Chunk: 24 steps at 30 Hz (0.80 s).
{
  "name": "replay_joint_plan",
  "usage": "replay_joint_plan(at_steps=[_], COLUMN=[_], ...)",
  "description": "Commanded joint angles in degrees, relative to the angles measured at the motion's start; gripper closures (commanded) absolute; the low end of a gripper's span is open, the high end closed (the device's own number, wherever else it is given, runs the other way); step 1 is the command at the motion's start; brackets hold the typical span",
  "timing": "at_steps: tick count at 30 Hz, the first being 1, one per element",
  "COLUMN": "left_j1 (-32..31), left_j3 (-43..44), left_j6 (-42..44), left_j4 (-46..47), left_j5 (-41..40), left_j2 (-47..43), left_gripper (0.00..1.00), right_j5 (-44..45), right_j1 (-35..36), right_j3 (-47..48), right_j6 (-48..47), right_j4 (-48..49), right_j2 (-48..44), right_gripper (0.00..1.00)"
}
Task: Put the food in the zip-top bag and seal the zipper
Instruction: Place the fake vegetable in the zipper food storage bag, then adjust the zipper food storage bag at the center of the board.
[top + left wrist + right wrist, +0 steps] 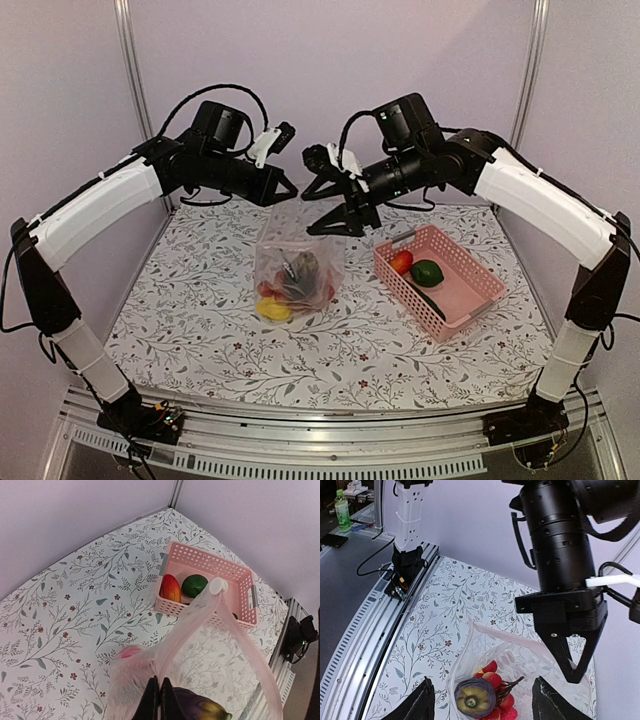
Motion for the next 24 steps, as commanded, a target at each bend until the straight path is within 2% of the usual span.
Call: replay_joint_plan(at_steps=[1, 8, 11, 15, 19, 20, 24], left_j1=[0.70, 0.58, 0.61, 0.60, 0.50, 0.41, 0.11], left_j3=[0.37, 0.37, 0.70, 1.50, 2.92, 3.19, 3.13], left_j6=[-0.34, -0.74, -0.80, -0.61, -1.20, -1.39, -2.12], left_j4=[1.06, -0.46, -1.42, -3.53, -7.33, -8.46, -12.06], left_j5=[1.44, 1.81, 1.65, 1.42, 0.53, 0.23, -0.40], left_j2=[-1.99, -2.58, -2.87, -2.63, -1.94, -1.97, -2.67], left_gripper=[1.00, 1.00, 0.96, 0.91, 0.82, 0.81, 0.79], right_j5=[9.69, 16.79, 19.19, 20.46, 21.66, 21.89, 21.73], right_j1=[3.68, 5.64, 5.72, 5.81, 6.47, 6.60, 7.08], right_j3=[-1.27, -2.24, -3.88, -4.58, -3.92, -3.62, -2.04], right_j6=[-6.91, -10.02, -11.63, -12.98, -13.71, -13.55, -12.90], right_j4=[-7.15, -9.09, -9.40, -10.04, -10.16, -9.79, -8.41], right_j2=[-0.36, -0.48, -0.77, -0.30, 0.85, 0.92, 0.63], right_gripper=[0.35, 0.40, 0.44, 0.56, 0.83, 0.87, 0.94])
